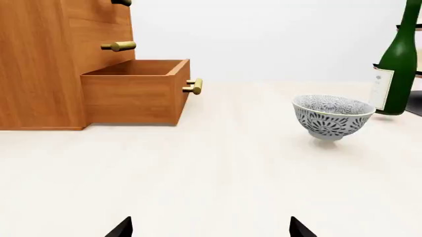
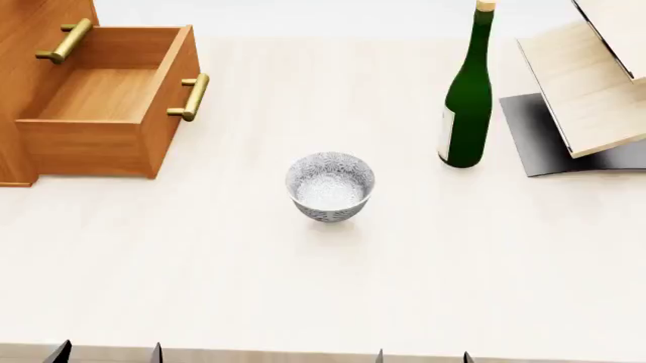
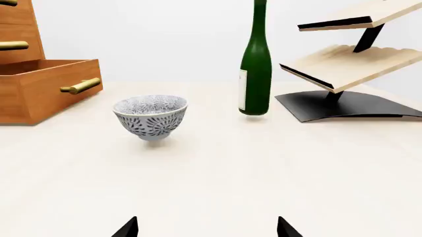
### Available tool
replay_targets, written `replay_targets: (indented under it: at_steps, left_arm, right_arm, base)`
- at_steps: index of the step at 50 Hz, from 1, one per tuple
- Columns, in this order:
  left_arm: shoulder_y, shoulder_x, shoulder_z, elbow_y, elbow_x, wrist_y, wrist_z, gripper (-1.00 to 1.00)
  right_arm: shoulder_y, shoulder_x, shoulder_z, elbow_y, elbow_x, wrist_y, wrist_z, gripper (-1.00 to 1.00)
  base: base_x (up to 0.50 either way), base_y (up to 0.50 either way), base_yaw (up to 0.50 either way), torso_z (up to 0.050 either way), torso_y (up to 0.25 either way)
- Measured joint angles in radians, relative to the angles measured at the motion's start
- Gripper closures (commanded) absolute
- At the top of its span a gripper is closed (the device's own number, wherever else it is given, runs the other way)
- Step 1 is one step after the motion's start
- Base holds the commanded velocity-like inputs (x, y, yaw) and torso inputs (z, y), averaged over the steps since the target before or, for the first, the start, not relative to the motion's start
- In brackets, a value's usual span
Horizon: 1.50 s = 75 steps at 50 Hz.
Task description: Close the bottom drawer of the cabinet.
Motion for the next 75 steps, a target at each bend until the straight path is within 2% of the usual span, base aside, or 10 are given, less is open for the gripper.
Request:
replay_targets:
  at_steps: [34, 43, 64, 75]
  left_arm:
    - [-0.002, -0.058, 0.080, 0.033, 0.000, -0.077, -0.088, -1.00]
    - [0.003, -0.075, 0.097, 0.158, -0.001, -0.194, -0.113, -1.00]
    - [-0.016, -0.117, 0.141, 0.492, 0.000, -0.492, -0.153, -1.00]
    - [-0.021, -0.132, 0.171, 0.596, 0.001, -0.577, -0.168, -1.00]
  right_arm:
    - [-0.004, 0.057, -0.063, -0.028, 0.045, 0.018, 0.077, -1.00]
    - [0.010, 0.082, -0.057, -0.157, 0.069, 0.145, 0.105, -1.00]
    - [0.139, 0.151, -0.064, -0.574, 0.097, 0.571, 0.163, -1.00]
    - [0.178, 0.170, -0.068, -0.667, 0.101, 0.688, 0.185, -1.00]
  base:
    - [0.00, 0.00, 0.00, 0.000, 0.000]
    - [0.00, 0.00, 0.00, 0.000, 0.000]
    - [0.00, 0.00, 0.00, 0.000, 0.000]
    - [0.00, 0.00, 0.00, 0.000, 0.000]
